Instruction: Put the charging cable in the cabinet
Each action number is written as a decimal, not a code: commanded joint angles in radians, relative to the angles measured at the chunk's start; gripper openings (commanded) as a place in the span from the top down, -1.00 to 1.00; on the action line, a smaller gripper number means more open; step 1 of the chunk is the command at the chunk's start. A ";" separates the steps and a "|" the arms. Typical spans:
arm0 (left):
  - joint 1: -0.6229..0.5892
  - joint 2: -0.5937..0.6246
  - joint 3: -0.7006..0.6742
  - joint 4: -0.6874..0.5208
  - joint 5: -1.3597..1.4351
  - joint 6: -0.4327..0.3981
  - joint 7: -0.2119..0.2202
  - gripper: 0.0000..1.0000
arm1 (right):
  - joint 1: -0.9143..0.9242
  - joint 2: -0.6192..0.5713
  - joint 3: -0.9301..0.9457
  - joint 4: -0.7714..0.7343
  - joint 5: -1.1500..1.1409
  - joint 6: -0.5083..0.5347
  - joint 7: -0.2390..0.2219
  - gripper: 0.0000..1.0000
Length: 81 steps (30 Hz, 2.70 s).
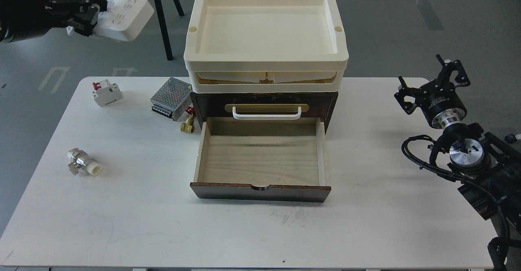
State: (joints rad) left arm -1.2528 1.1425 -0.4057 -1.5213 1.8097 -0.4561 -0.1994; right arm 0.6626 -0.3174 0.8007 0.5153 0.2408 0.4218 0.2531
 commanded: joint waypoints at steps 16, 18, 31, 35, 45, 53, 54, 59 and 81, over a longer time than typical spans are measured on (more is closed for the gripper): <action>-0.139 -0.607 0.010 -0.244 0.000 -0.033 0.017 0.99 | 0.000 0.001 0.000 0.005 0.000 -0.002 0.000 -1.00; -0.068 -0.650 0.008 -0.244 0.000 -0.033 0.015 0.98 | -0.001 0.001 0.000 0.005 0.000 -0.003 0.000 -1.00; 0.308 -0.730 0.051 -0.077 0.094 -0.033 0.132 0.96 | -0.001 0.001 0.000 0.005 0.000 -0.003 0.000 -1.00; 0.378 -0.708 0.051 -0.076 0.092 -0.033 0.103 0.95 | 0.000 0.000 0.000 0.005 0.000 -0.003 0.000 -1.00; 0.418 -0.728 0.051 0.025 0.164 -0.033 0.107 0.94 | -0.001 0.001 0.000 0.008 0.000 -0.003 0.000 -1.00; 0.455 -0.730 0.047 0.131 0.189 -0.033 0.104 0.94 | -0.003 0.001 0.000 0.008 0.000 -0.003 0.000 -1.00; 0.457 -0.730 0.045 0.133 0.189 -0.033 0.106 0.94 | -0.003 0.001 0.000 0.008 0.000 -0.003 0.000 -1.00; 0.455 -0.757 0.045 0.168 0.201 -0.033 0.113 0.92 | -0.001 0.001 0.000 0.008 0.000 -0.003 0.000 -1.00; 0.467 -0.790 0.027 0.228 0.215 -0.033 0.219 0.16 | -0.003 0.001 -0.001 0.008 0.000 -0.003 0.000 -1.00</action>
State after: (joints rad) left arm -0.7860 0.3499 -0.3792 -1.2938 2.0263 -0.4886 -0.0053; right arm 0.6597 -0.3161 0.7992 0.5228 0.2408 0.4188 0.2531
